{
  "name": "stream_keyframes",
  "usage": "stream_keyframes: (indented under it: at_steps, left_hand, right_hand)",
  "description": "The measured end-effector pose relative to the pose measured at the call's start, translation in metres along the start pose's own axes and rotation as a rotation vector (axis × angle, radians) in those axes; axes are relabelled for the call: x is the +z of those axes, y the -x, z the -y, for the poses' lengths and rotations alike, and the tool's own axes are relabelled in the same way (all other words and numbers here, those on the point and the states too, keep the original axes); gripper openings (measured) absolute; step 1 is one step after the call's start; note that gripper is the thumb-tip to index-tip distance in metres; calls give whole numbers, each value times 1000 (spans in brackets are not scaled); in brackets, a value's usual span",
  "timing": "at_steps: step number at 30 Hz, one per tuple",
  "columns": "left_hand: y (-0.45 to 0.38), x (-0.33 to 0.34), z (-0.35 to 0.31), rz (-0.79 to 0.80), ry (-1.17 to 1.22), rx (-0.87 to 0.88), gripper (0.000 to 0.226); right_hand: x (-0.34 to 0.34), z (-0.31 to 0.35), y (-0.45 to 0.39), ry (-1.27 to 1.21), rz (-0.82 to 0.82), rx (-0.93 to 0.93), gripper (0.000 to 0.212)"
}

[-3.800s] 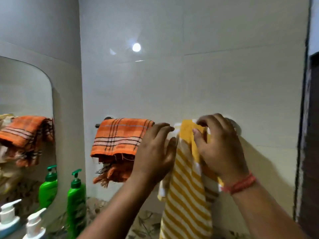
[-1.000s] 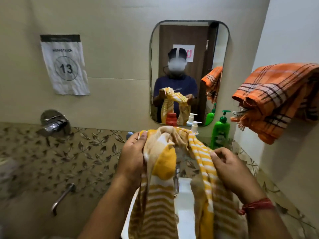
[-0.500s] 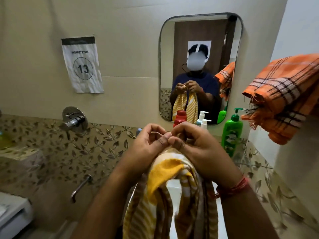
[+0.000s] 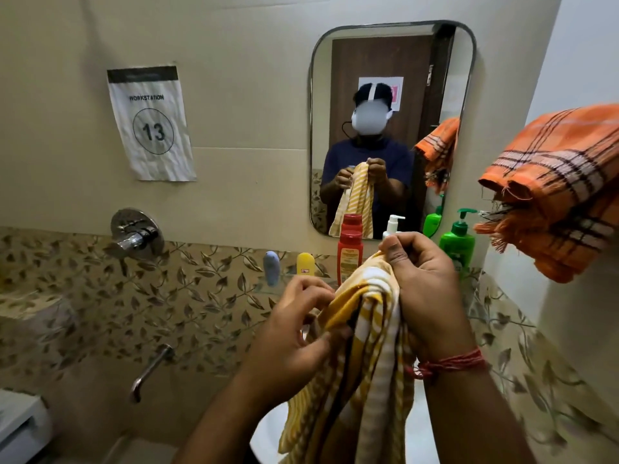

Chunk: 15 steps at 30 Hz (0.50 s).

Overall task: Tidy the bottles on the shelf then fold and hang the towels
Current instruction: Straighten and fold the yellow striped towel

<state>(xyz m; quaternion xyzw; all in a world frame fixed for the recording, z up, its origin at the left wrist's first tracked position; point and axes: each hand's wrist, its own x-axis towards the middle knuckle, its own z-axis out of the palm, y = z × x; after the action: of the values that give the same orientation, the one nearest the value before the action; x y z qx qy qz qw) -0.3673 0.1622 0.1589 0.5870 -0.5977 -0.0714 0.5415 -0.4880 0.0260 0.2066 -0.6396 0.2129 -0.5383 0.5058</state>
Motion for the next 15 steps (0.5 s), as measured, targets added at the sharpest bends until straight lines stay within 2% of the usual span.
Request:
stream_keyframes:
  at_steps: [2, 4, 5, 8, 11, 12, 13, 15]
  left_hand:
    - [-5, -1, 6, -176, 16, 12, 11]
    - [-11, -8, 9, -320, 92, -2, 13]
    - [-14, -13, 8, -341, 137, -15, 14]
    - [-25, -23, -3, -284, 245, -33, 13]
    - [-43, -26, -14, -188, 190, -39, 20]
    - [-50, -27, -19, -144, 160, -26, 21]
    - [-56, -28, -22, -103, 125, -5, 20]
    - [-67, -34, -26, -70, 52, 33, 17]
  right_hand:
    - [1, -1, -2, 27, 15, 27, 14]
    - [-1, -3, -4, 61, 70, 30, 13]
    - [-3, -4, -5, 90, 102, 27, 14]
    - [-11, -5, -7, 286, 284, 37, 25]
    - [-11, 5, -2, 378, 642, -40, 69]
    - [-6, 10, 0, 396, 731, -80, 74]
    - [-1, 17, 2, 416, 785, -121, 67]
    - [8, 22, 0, 450, 741, -181, 35]
